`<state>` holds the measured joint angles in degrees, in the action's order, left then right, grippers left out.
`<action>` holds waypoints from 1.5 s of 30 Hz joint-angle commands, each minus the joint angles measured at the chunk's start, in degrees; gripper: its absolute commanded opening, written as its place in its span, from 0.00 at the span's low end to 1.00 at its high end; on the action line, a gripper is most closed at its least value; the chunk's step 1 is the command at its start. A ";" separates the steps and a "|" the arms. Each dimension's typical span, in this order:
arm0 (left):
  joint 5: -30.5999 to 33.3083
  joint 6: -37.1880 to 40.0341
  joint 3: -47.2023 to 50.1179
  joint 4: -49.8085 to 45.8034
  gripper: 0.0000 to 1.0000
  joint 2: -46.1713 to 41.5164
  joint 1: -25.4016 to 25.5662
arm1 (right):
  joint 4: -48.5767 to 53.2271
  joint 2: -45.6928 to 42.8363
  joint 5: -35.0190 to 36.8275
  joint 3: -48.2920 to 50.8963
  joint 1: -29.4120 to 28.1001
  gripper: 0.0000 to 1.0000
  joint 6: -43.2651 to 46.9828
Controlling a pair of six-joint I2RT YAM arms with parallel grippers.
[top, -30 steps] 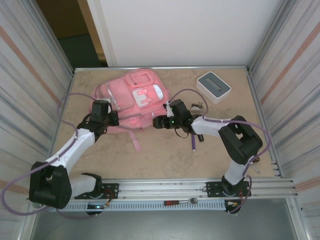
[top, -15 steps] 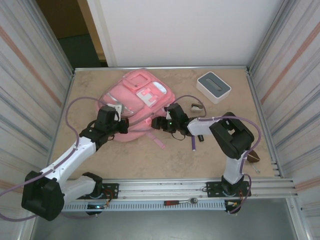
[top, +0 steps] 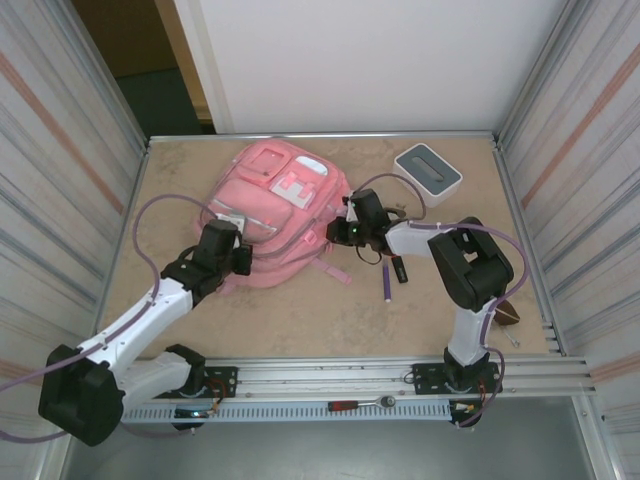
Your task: Pack the student bag
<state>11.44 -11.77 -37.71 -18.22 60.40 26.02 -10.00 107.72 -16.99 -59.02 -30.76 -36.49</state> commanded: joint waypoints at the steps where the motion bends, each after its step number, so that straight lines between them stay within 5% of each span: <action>1: 4.25 1.31 -0.73 -3.57 0.00 1.26 -0.02 | 6.23 1.23 1.57 -4.34 3.13 0.11 6.61; 6: -5.01 -1.48 -1.00 0.53 0.00 1.13 2.40 | 11.41 -0.77 -1.43 -6.07 3.92 0.30 8.97; 15: -4.47 -4.48 -2.54 1.30 0.00 1.11 8.52 | 8.58 -9.98 -7.67 4.03 -1.40 0.77 0.63; 21: -3.42 -4.40 -3.10 1.52 0.00 2.21 11.32 | 2.10 -9.93 -7.64 4.61 -8.39 0.82 -5.83; 25: -2.71 -4.44 -3.33 1.43 0.00 2.95 12.78 | 2.08 -7.68 -6.06 2.60 -11.00 0.73 -6.22; 35: 1.60 -3.20 -2.72 -0.03 0.00 2.79 13.49 | 5.50 -6.66 -3.36 1.81 -9.30 0.16 -2.88; 39: 4.66 -1.70 -2.29 -1.27 0.00 2.80 13.04 | 10.14 -9.11 0.44 2.36 -7.07 0.11 2.11; 45: 1.22 0.56 -0.39 -0.88 0.00 0.92 8.51 | 13.53 -11.62 1.45 2.92 -2.90 0.09 9.68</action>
<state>12.05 -13.26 -39.00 -17.69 63.24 36.29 -0.49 98.48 -20.34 -55.61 -35.94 -33.56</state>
